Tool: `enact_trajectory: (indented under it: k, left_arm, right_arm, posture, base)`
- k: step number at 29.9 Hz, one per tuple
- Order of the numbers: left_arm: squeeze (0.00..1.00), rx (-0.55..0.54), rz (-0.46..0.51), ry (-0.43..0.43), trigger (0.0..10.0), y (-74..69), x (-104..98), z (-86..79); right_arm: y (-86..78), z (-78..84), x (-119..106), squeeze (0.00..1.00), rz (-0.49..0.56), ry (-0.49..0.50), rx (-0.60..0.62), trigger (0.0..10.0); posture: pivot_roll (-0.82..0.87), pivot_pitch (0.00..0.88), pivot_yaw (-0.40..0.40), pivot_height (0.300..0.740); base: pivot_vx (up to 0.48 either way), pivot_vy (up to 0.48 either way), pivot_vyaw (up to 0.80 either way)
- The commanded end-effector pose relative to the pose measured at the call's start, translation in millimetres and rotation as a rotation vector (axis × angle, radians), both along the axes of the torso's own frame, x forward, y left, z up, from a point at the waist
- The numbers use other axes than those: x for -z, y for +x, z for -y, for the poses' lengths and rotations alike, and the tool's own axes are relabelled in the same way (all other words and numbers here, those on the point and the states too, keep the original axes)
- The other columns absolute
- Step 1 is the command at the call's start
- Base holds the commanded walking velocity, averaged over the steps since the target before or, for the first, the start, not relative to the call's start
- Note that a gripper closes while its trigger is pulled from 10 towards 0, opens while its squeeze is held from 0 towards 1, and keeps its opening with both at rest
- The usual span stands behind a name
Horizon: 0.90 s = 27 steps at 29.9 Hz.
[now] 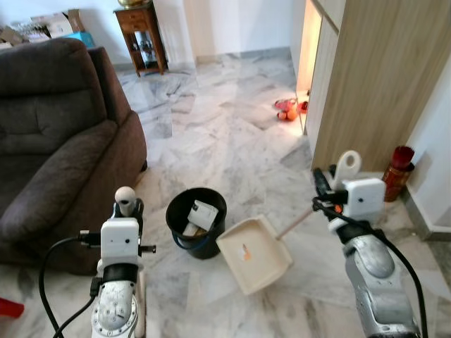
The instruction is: Sweep floor
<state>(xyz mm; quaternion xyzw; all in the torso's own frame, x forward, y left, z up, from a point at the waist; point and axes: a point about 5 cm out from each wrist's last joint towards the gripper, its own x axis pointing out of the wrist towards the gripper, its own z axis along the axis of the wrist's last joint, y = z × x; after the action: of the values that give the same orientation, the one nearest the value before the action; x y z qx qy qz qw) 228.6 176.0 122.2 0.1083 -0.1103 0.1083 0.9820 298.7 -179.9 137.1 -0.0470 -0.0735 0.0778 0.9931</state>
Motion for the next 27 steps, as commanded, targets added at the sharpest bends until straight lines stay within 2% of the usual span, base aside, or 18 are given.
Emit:
enact_trajectory:
  k: [1, 9, 23, 27]
  left_arm:
    - [0.0, -0.04, 0.061, 0.036, 10.0, -2.0, -10.2, -6.0]
    - [0.0, -0.063, 0.047, 0.038, 10.0, -6.6, -7.1, -8.4]
    - [0.0, -0.045, 0.021, 0.061, 10.0, -2.4, -3.9, -6.9]
    - [0.0, -0.049, 0.016, 0.072, 10.0, -3.7, -4.1, -8.2]
  right_arm:
    - [6.7, -9.9, -9.2, 0.0, 0.046, 0.013, -0.045, 10.0]
    - [7.5, -15.2, -5.2, 0.0, 0.028, 0.019, -0.071, 10.0]
    - [1.1, -9.1, 0.0, 0.0, 0.012, -0.005, -0.054, 10.0]
    - [0.7, -9.9, 1.9, 0.0, 0.005, -0.006, -0.054, 10.0]
  posture:
    - [-0.24, 0.0, 0.064, 0.74]
    - [-0.24, 0.0, 0.07, 0.74]
    - [-0.26, 0.039, 0.097, 0.74]
    - [-0.25, 0.04, 0.097, 0.74]
  base:
    - [0.0, 0.0, 0.0]
    - [0.0, 0.0, 0.0]
    - [0.0, 0.0, -0.75]
    - [0.0, -0.309, -0.74]
